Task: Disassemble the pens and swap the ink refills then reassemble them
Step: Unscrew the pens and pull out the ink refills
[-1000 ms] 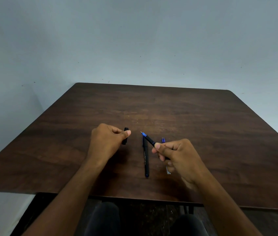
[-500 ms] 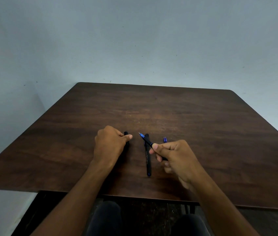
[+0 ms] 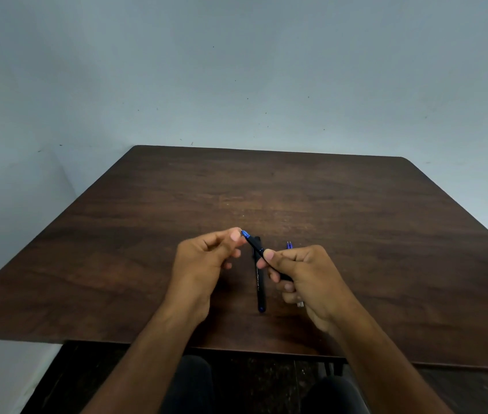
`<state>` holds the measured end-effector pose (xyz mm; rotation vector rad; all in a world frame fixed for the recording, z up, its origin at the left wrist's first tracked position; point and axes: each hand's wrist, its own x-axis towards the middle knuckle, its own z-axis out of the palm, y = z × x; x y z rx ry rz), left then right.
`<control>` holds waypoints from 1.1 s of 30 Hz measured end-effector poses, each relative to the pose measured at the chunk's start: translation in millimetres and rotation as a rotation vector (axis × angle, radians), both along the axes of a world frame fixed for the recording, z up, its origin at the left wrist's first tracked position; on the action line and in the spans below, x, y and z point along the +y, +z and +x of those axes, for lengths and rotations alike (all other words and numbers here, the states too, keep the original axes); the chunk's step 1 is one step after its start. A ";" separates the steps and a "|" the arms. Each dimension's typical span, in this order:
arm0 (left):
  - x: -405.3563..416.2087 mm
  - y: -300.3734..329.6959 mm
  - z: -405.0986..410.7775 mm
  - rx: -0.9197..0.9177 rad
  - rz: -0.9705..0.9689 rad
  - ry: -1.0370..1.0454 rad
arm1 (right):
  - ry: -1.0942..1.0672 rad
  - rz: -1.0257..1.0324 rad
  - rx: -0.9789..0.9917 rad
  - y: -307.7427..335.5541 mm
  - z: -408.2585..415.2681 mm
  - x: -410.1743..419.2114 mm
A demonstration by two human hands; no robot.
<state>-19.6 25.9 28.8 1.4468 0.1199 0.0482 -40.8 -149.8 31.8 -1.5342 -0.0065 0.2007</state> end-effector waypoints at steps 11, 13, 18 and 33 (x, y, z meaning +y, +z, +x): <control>-8.0 4.4 -4.2 0.067 -0.246 -0.177 | 0.035 0.065 -0.012 1.1 -3.9 3.7; -10.7 5.6 -3.8 0.059 -0.250 -0.148 | 0.016 0.031 -0.040 2.1 -3.7 3.7; -14.6 9.9 -2.0 0.082 -0.273 -0.040 | -0.049 -0.098 -0.148 3.4 -3.3 5.7; -8.3 15.2 -4.4 0.088 -0.230 -0.259 | -0.056 -0.118 -0.165 5.2 -2.6 3.6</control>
